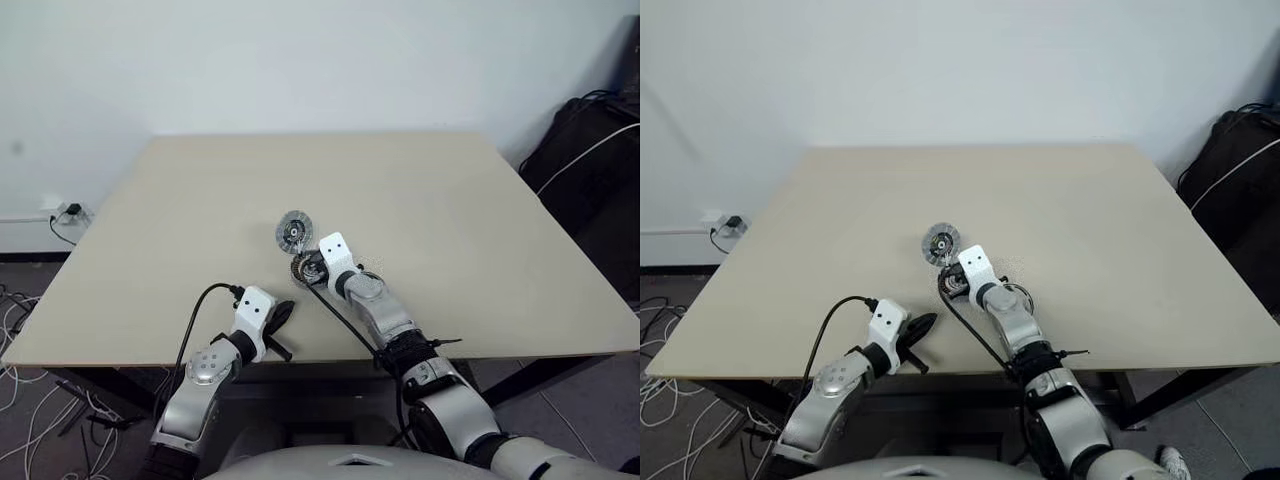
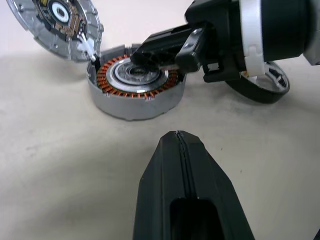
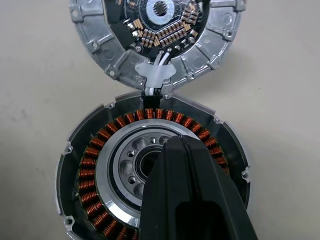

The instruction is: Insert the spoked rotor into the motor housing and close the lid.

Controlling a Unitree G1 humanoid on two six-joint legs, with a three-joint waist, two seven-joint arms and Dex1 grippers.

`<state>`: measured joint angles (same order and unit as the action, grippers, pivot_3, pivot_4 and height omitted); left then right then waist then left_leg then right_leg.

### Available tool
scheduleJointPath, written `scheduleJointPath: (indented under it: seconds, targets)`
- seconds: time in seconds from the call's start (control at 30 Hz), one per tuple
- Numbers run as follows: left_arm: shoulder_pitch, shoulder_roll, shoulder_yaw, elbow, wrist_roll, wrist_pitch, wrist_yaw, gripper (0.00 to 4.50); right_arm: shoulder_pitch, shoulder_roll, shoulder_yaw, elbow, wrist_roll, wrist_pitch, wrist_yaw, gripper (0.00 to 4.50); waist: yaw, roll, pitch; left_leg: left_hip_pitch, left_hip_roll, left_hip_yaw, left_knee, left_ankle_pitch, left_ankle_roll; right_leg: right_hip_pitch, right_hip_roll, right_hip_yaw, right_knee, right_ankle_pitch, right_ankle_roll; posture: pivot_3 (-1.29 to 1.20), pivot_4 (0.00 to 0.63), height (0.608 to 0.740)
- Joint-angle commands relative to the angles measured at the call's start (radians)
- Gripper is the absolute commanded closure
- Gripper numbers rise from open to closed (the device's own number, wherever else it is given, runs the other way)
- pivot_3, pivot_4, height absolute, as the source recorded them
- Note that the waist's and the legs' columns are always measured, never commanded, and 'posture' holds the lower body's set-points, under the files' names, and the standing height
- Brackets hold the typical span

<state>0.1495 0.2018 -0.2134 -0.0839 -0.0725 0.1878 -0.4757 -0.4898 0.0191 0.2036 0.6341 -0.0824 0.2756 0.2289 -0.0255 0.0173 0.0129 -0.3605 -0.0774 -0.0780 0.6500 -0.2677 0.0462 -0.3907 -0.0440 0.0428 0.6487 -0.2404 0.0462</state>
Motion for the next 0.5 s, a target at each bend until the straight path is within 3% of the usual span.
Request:
scheduleJointPath:
  seconds: [0.03,0.27,0.5]
  targets:
    - [-0.004,0.003,0.007,-0.048,-0.008,-0.009,0.006,4.5,0.015,-0.003,-0.002,-0.022,0.0,0.033,0.011,4.49,0.001,0.0,0.0,0.0,0.0,0.0,0.0,0.0,0.0,0.0,0.0,0.0,0.0,0.0,0.0,0.0,0.0,0.74]
    - [-0.013,-0.004,-0.002,-0.035,-0.005,-0.012,0.004,4.5,0.008,-0.017,0.01,-0.191,-0.006,0.049,0.032,4.49,0.001,0.0,0.002,-0.001,0.0,0.0,0.0,0.0,0.0,-0.001,0.0,0.0,0.0,0.0,0.0,0.0,0.0,0.74]
    - [-0.016,-0.008,-0.007,-0.029,-0.006,-0.014,0.004,4.5,0.012,-0.042,0.073,-0.337,-0.02,0.182,0.111,4.49,0.001,0.0,0.002,-0.001,0.0,0.0,-0.001,0.0,0.0,-0.002,0.0,0.0,0.0,0.0,0.0,0.0,0.0,0.74]
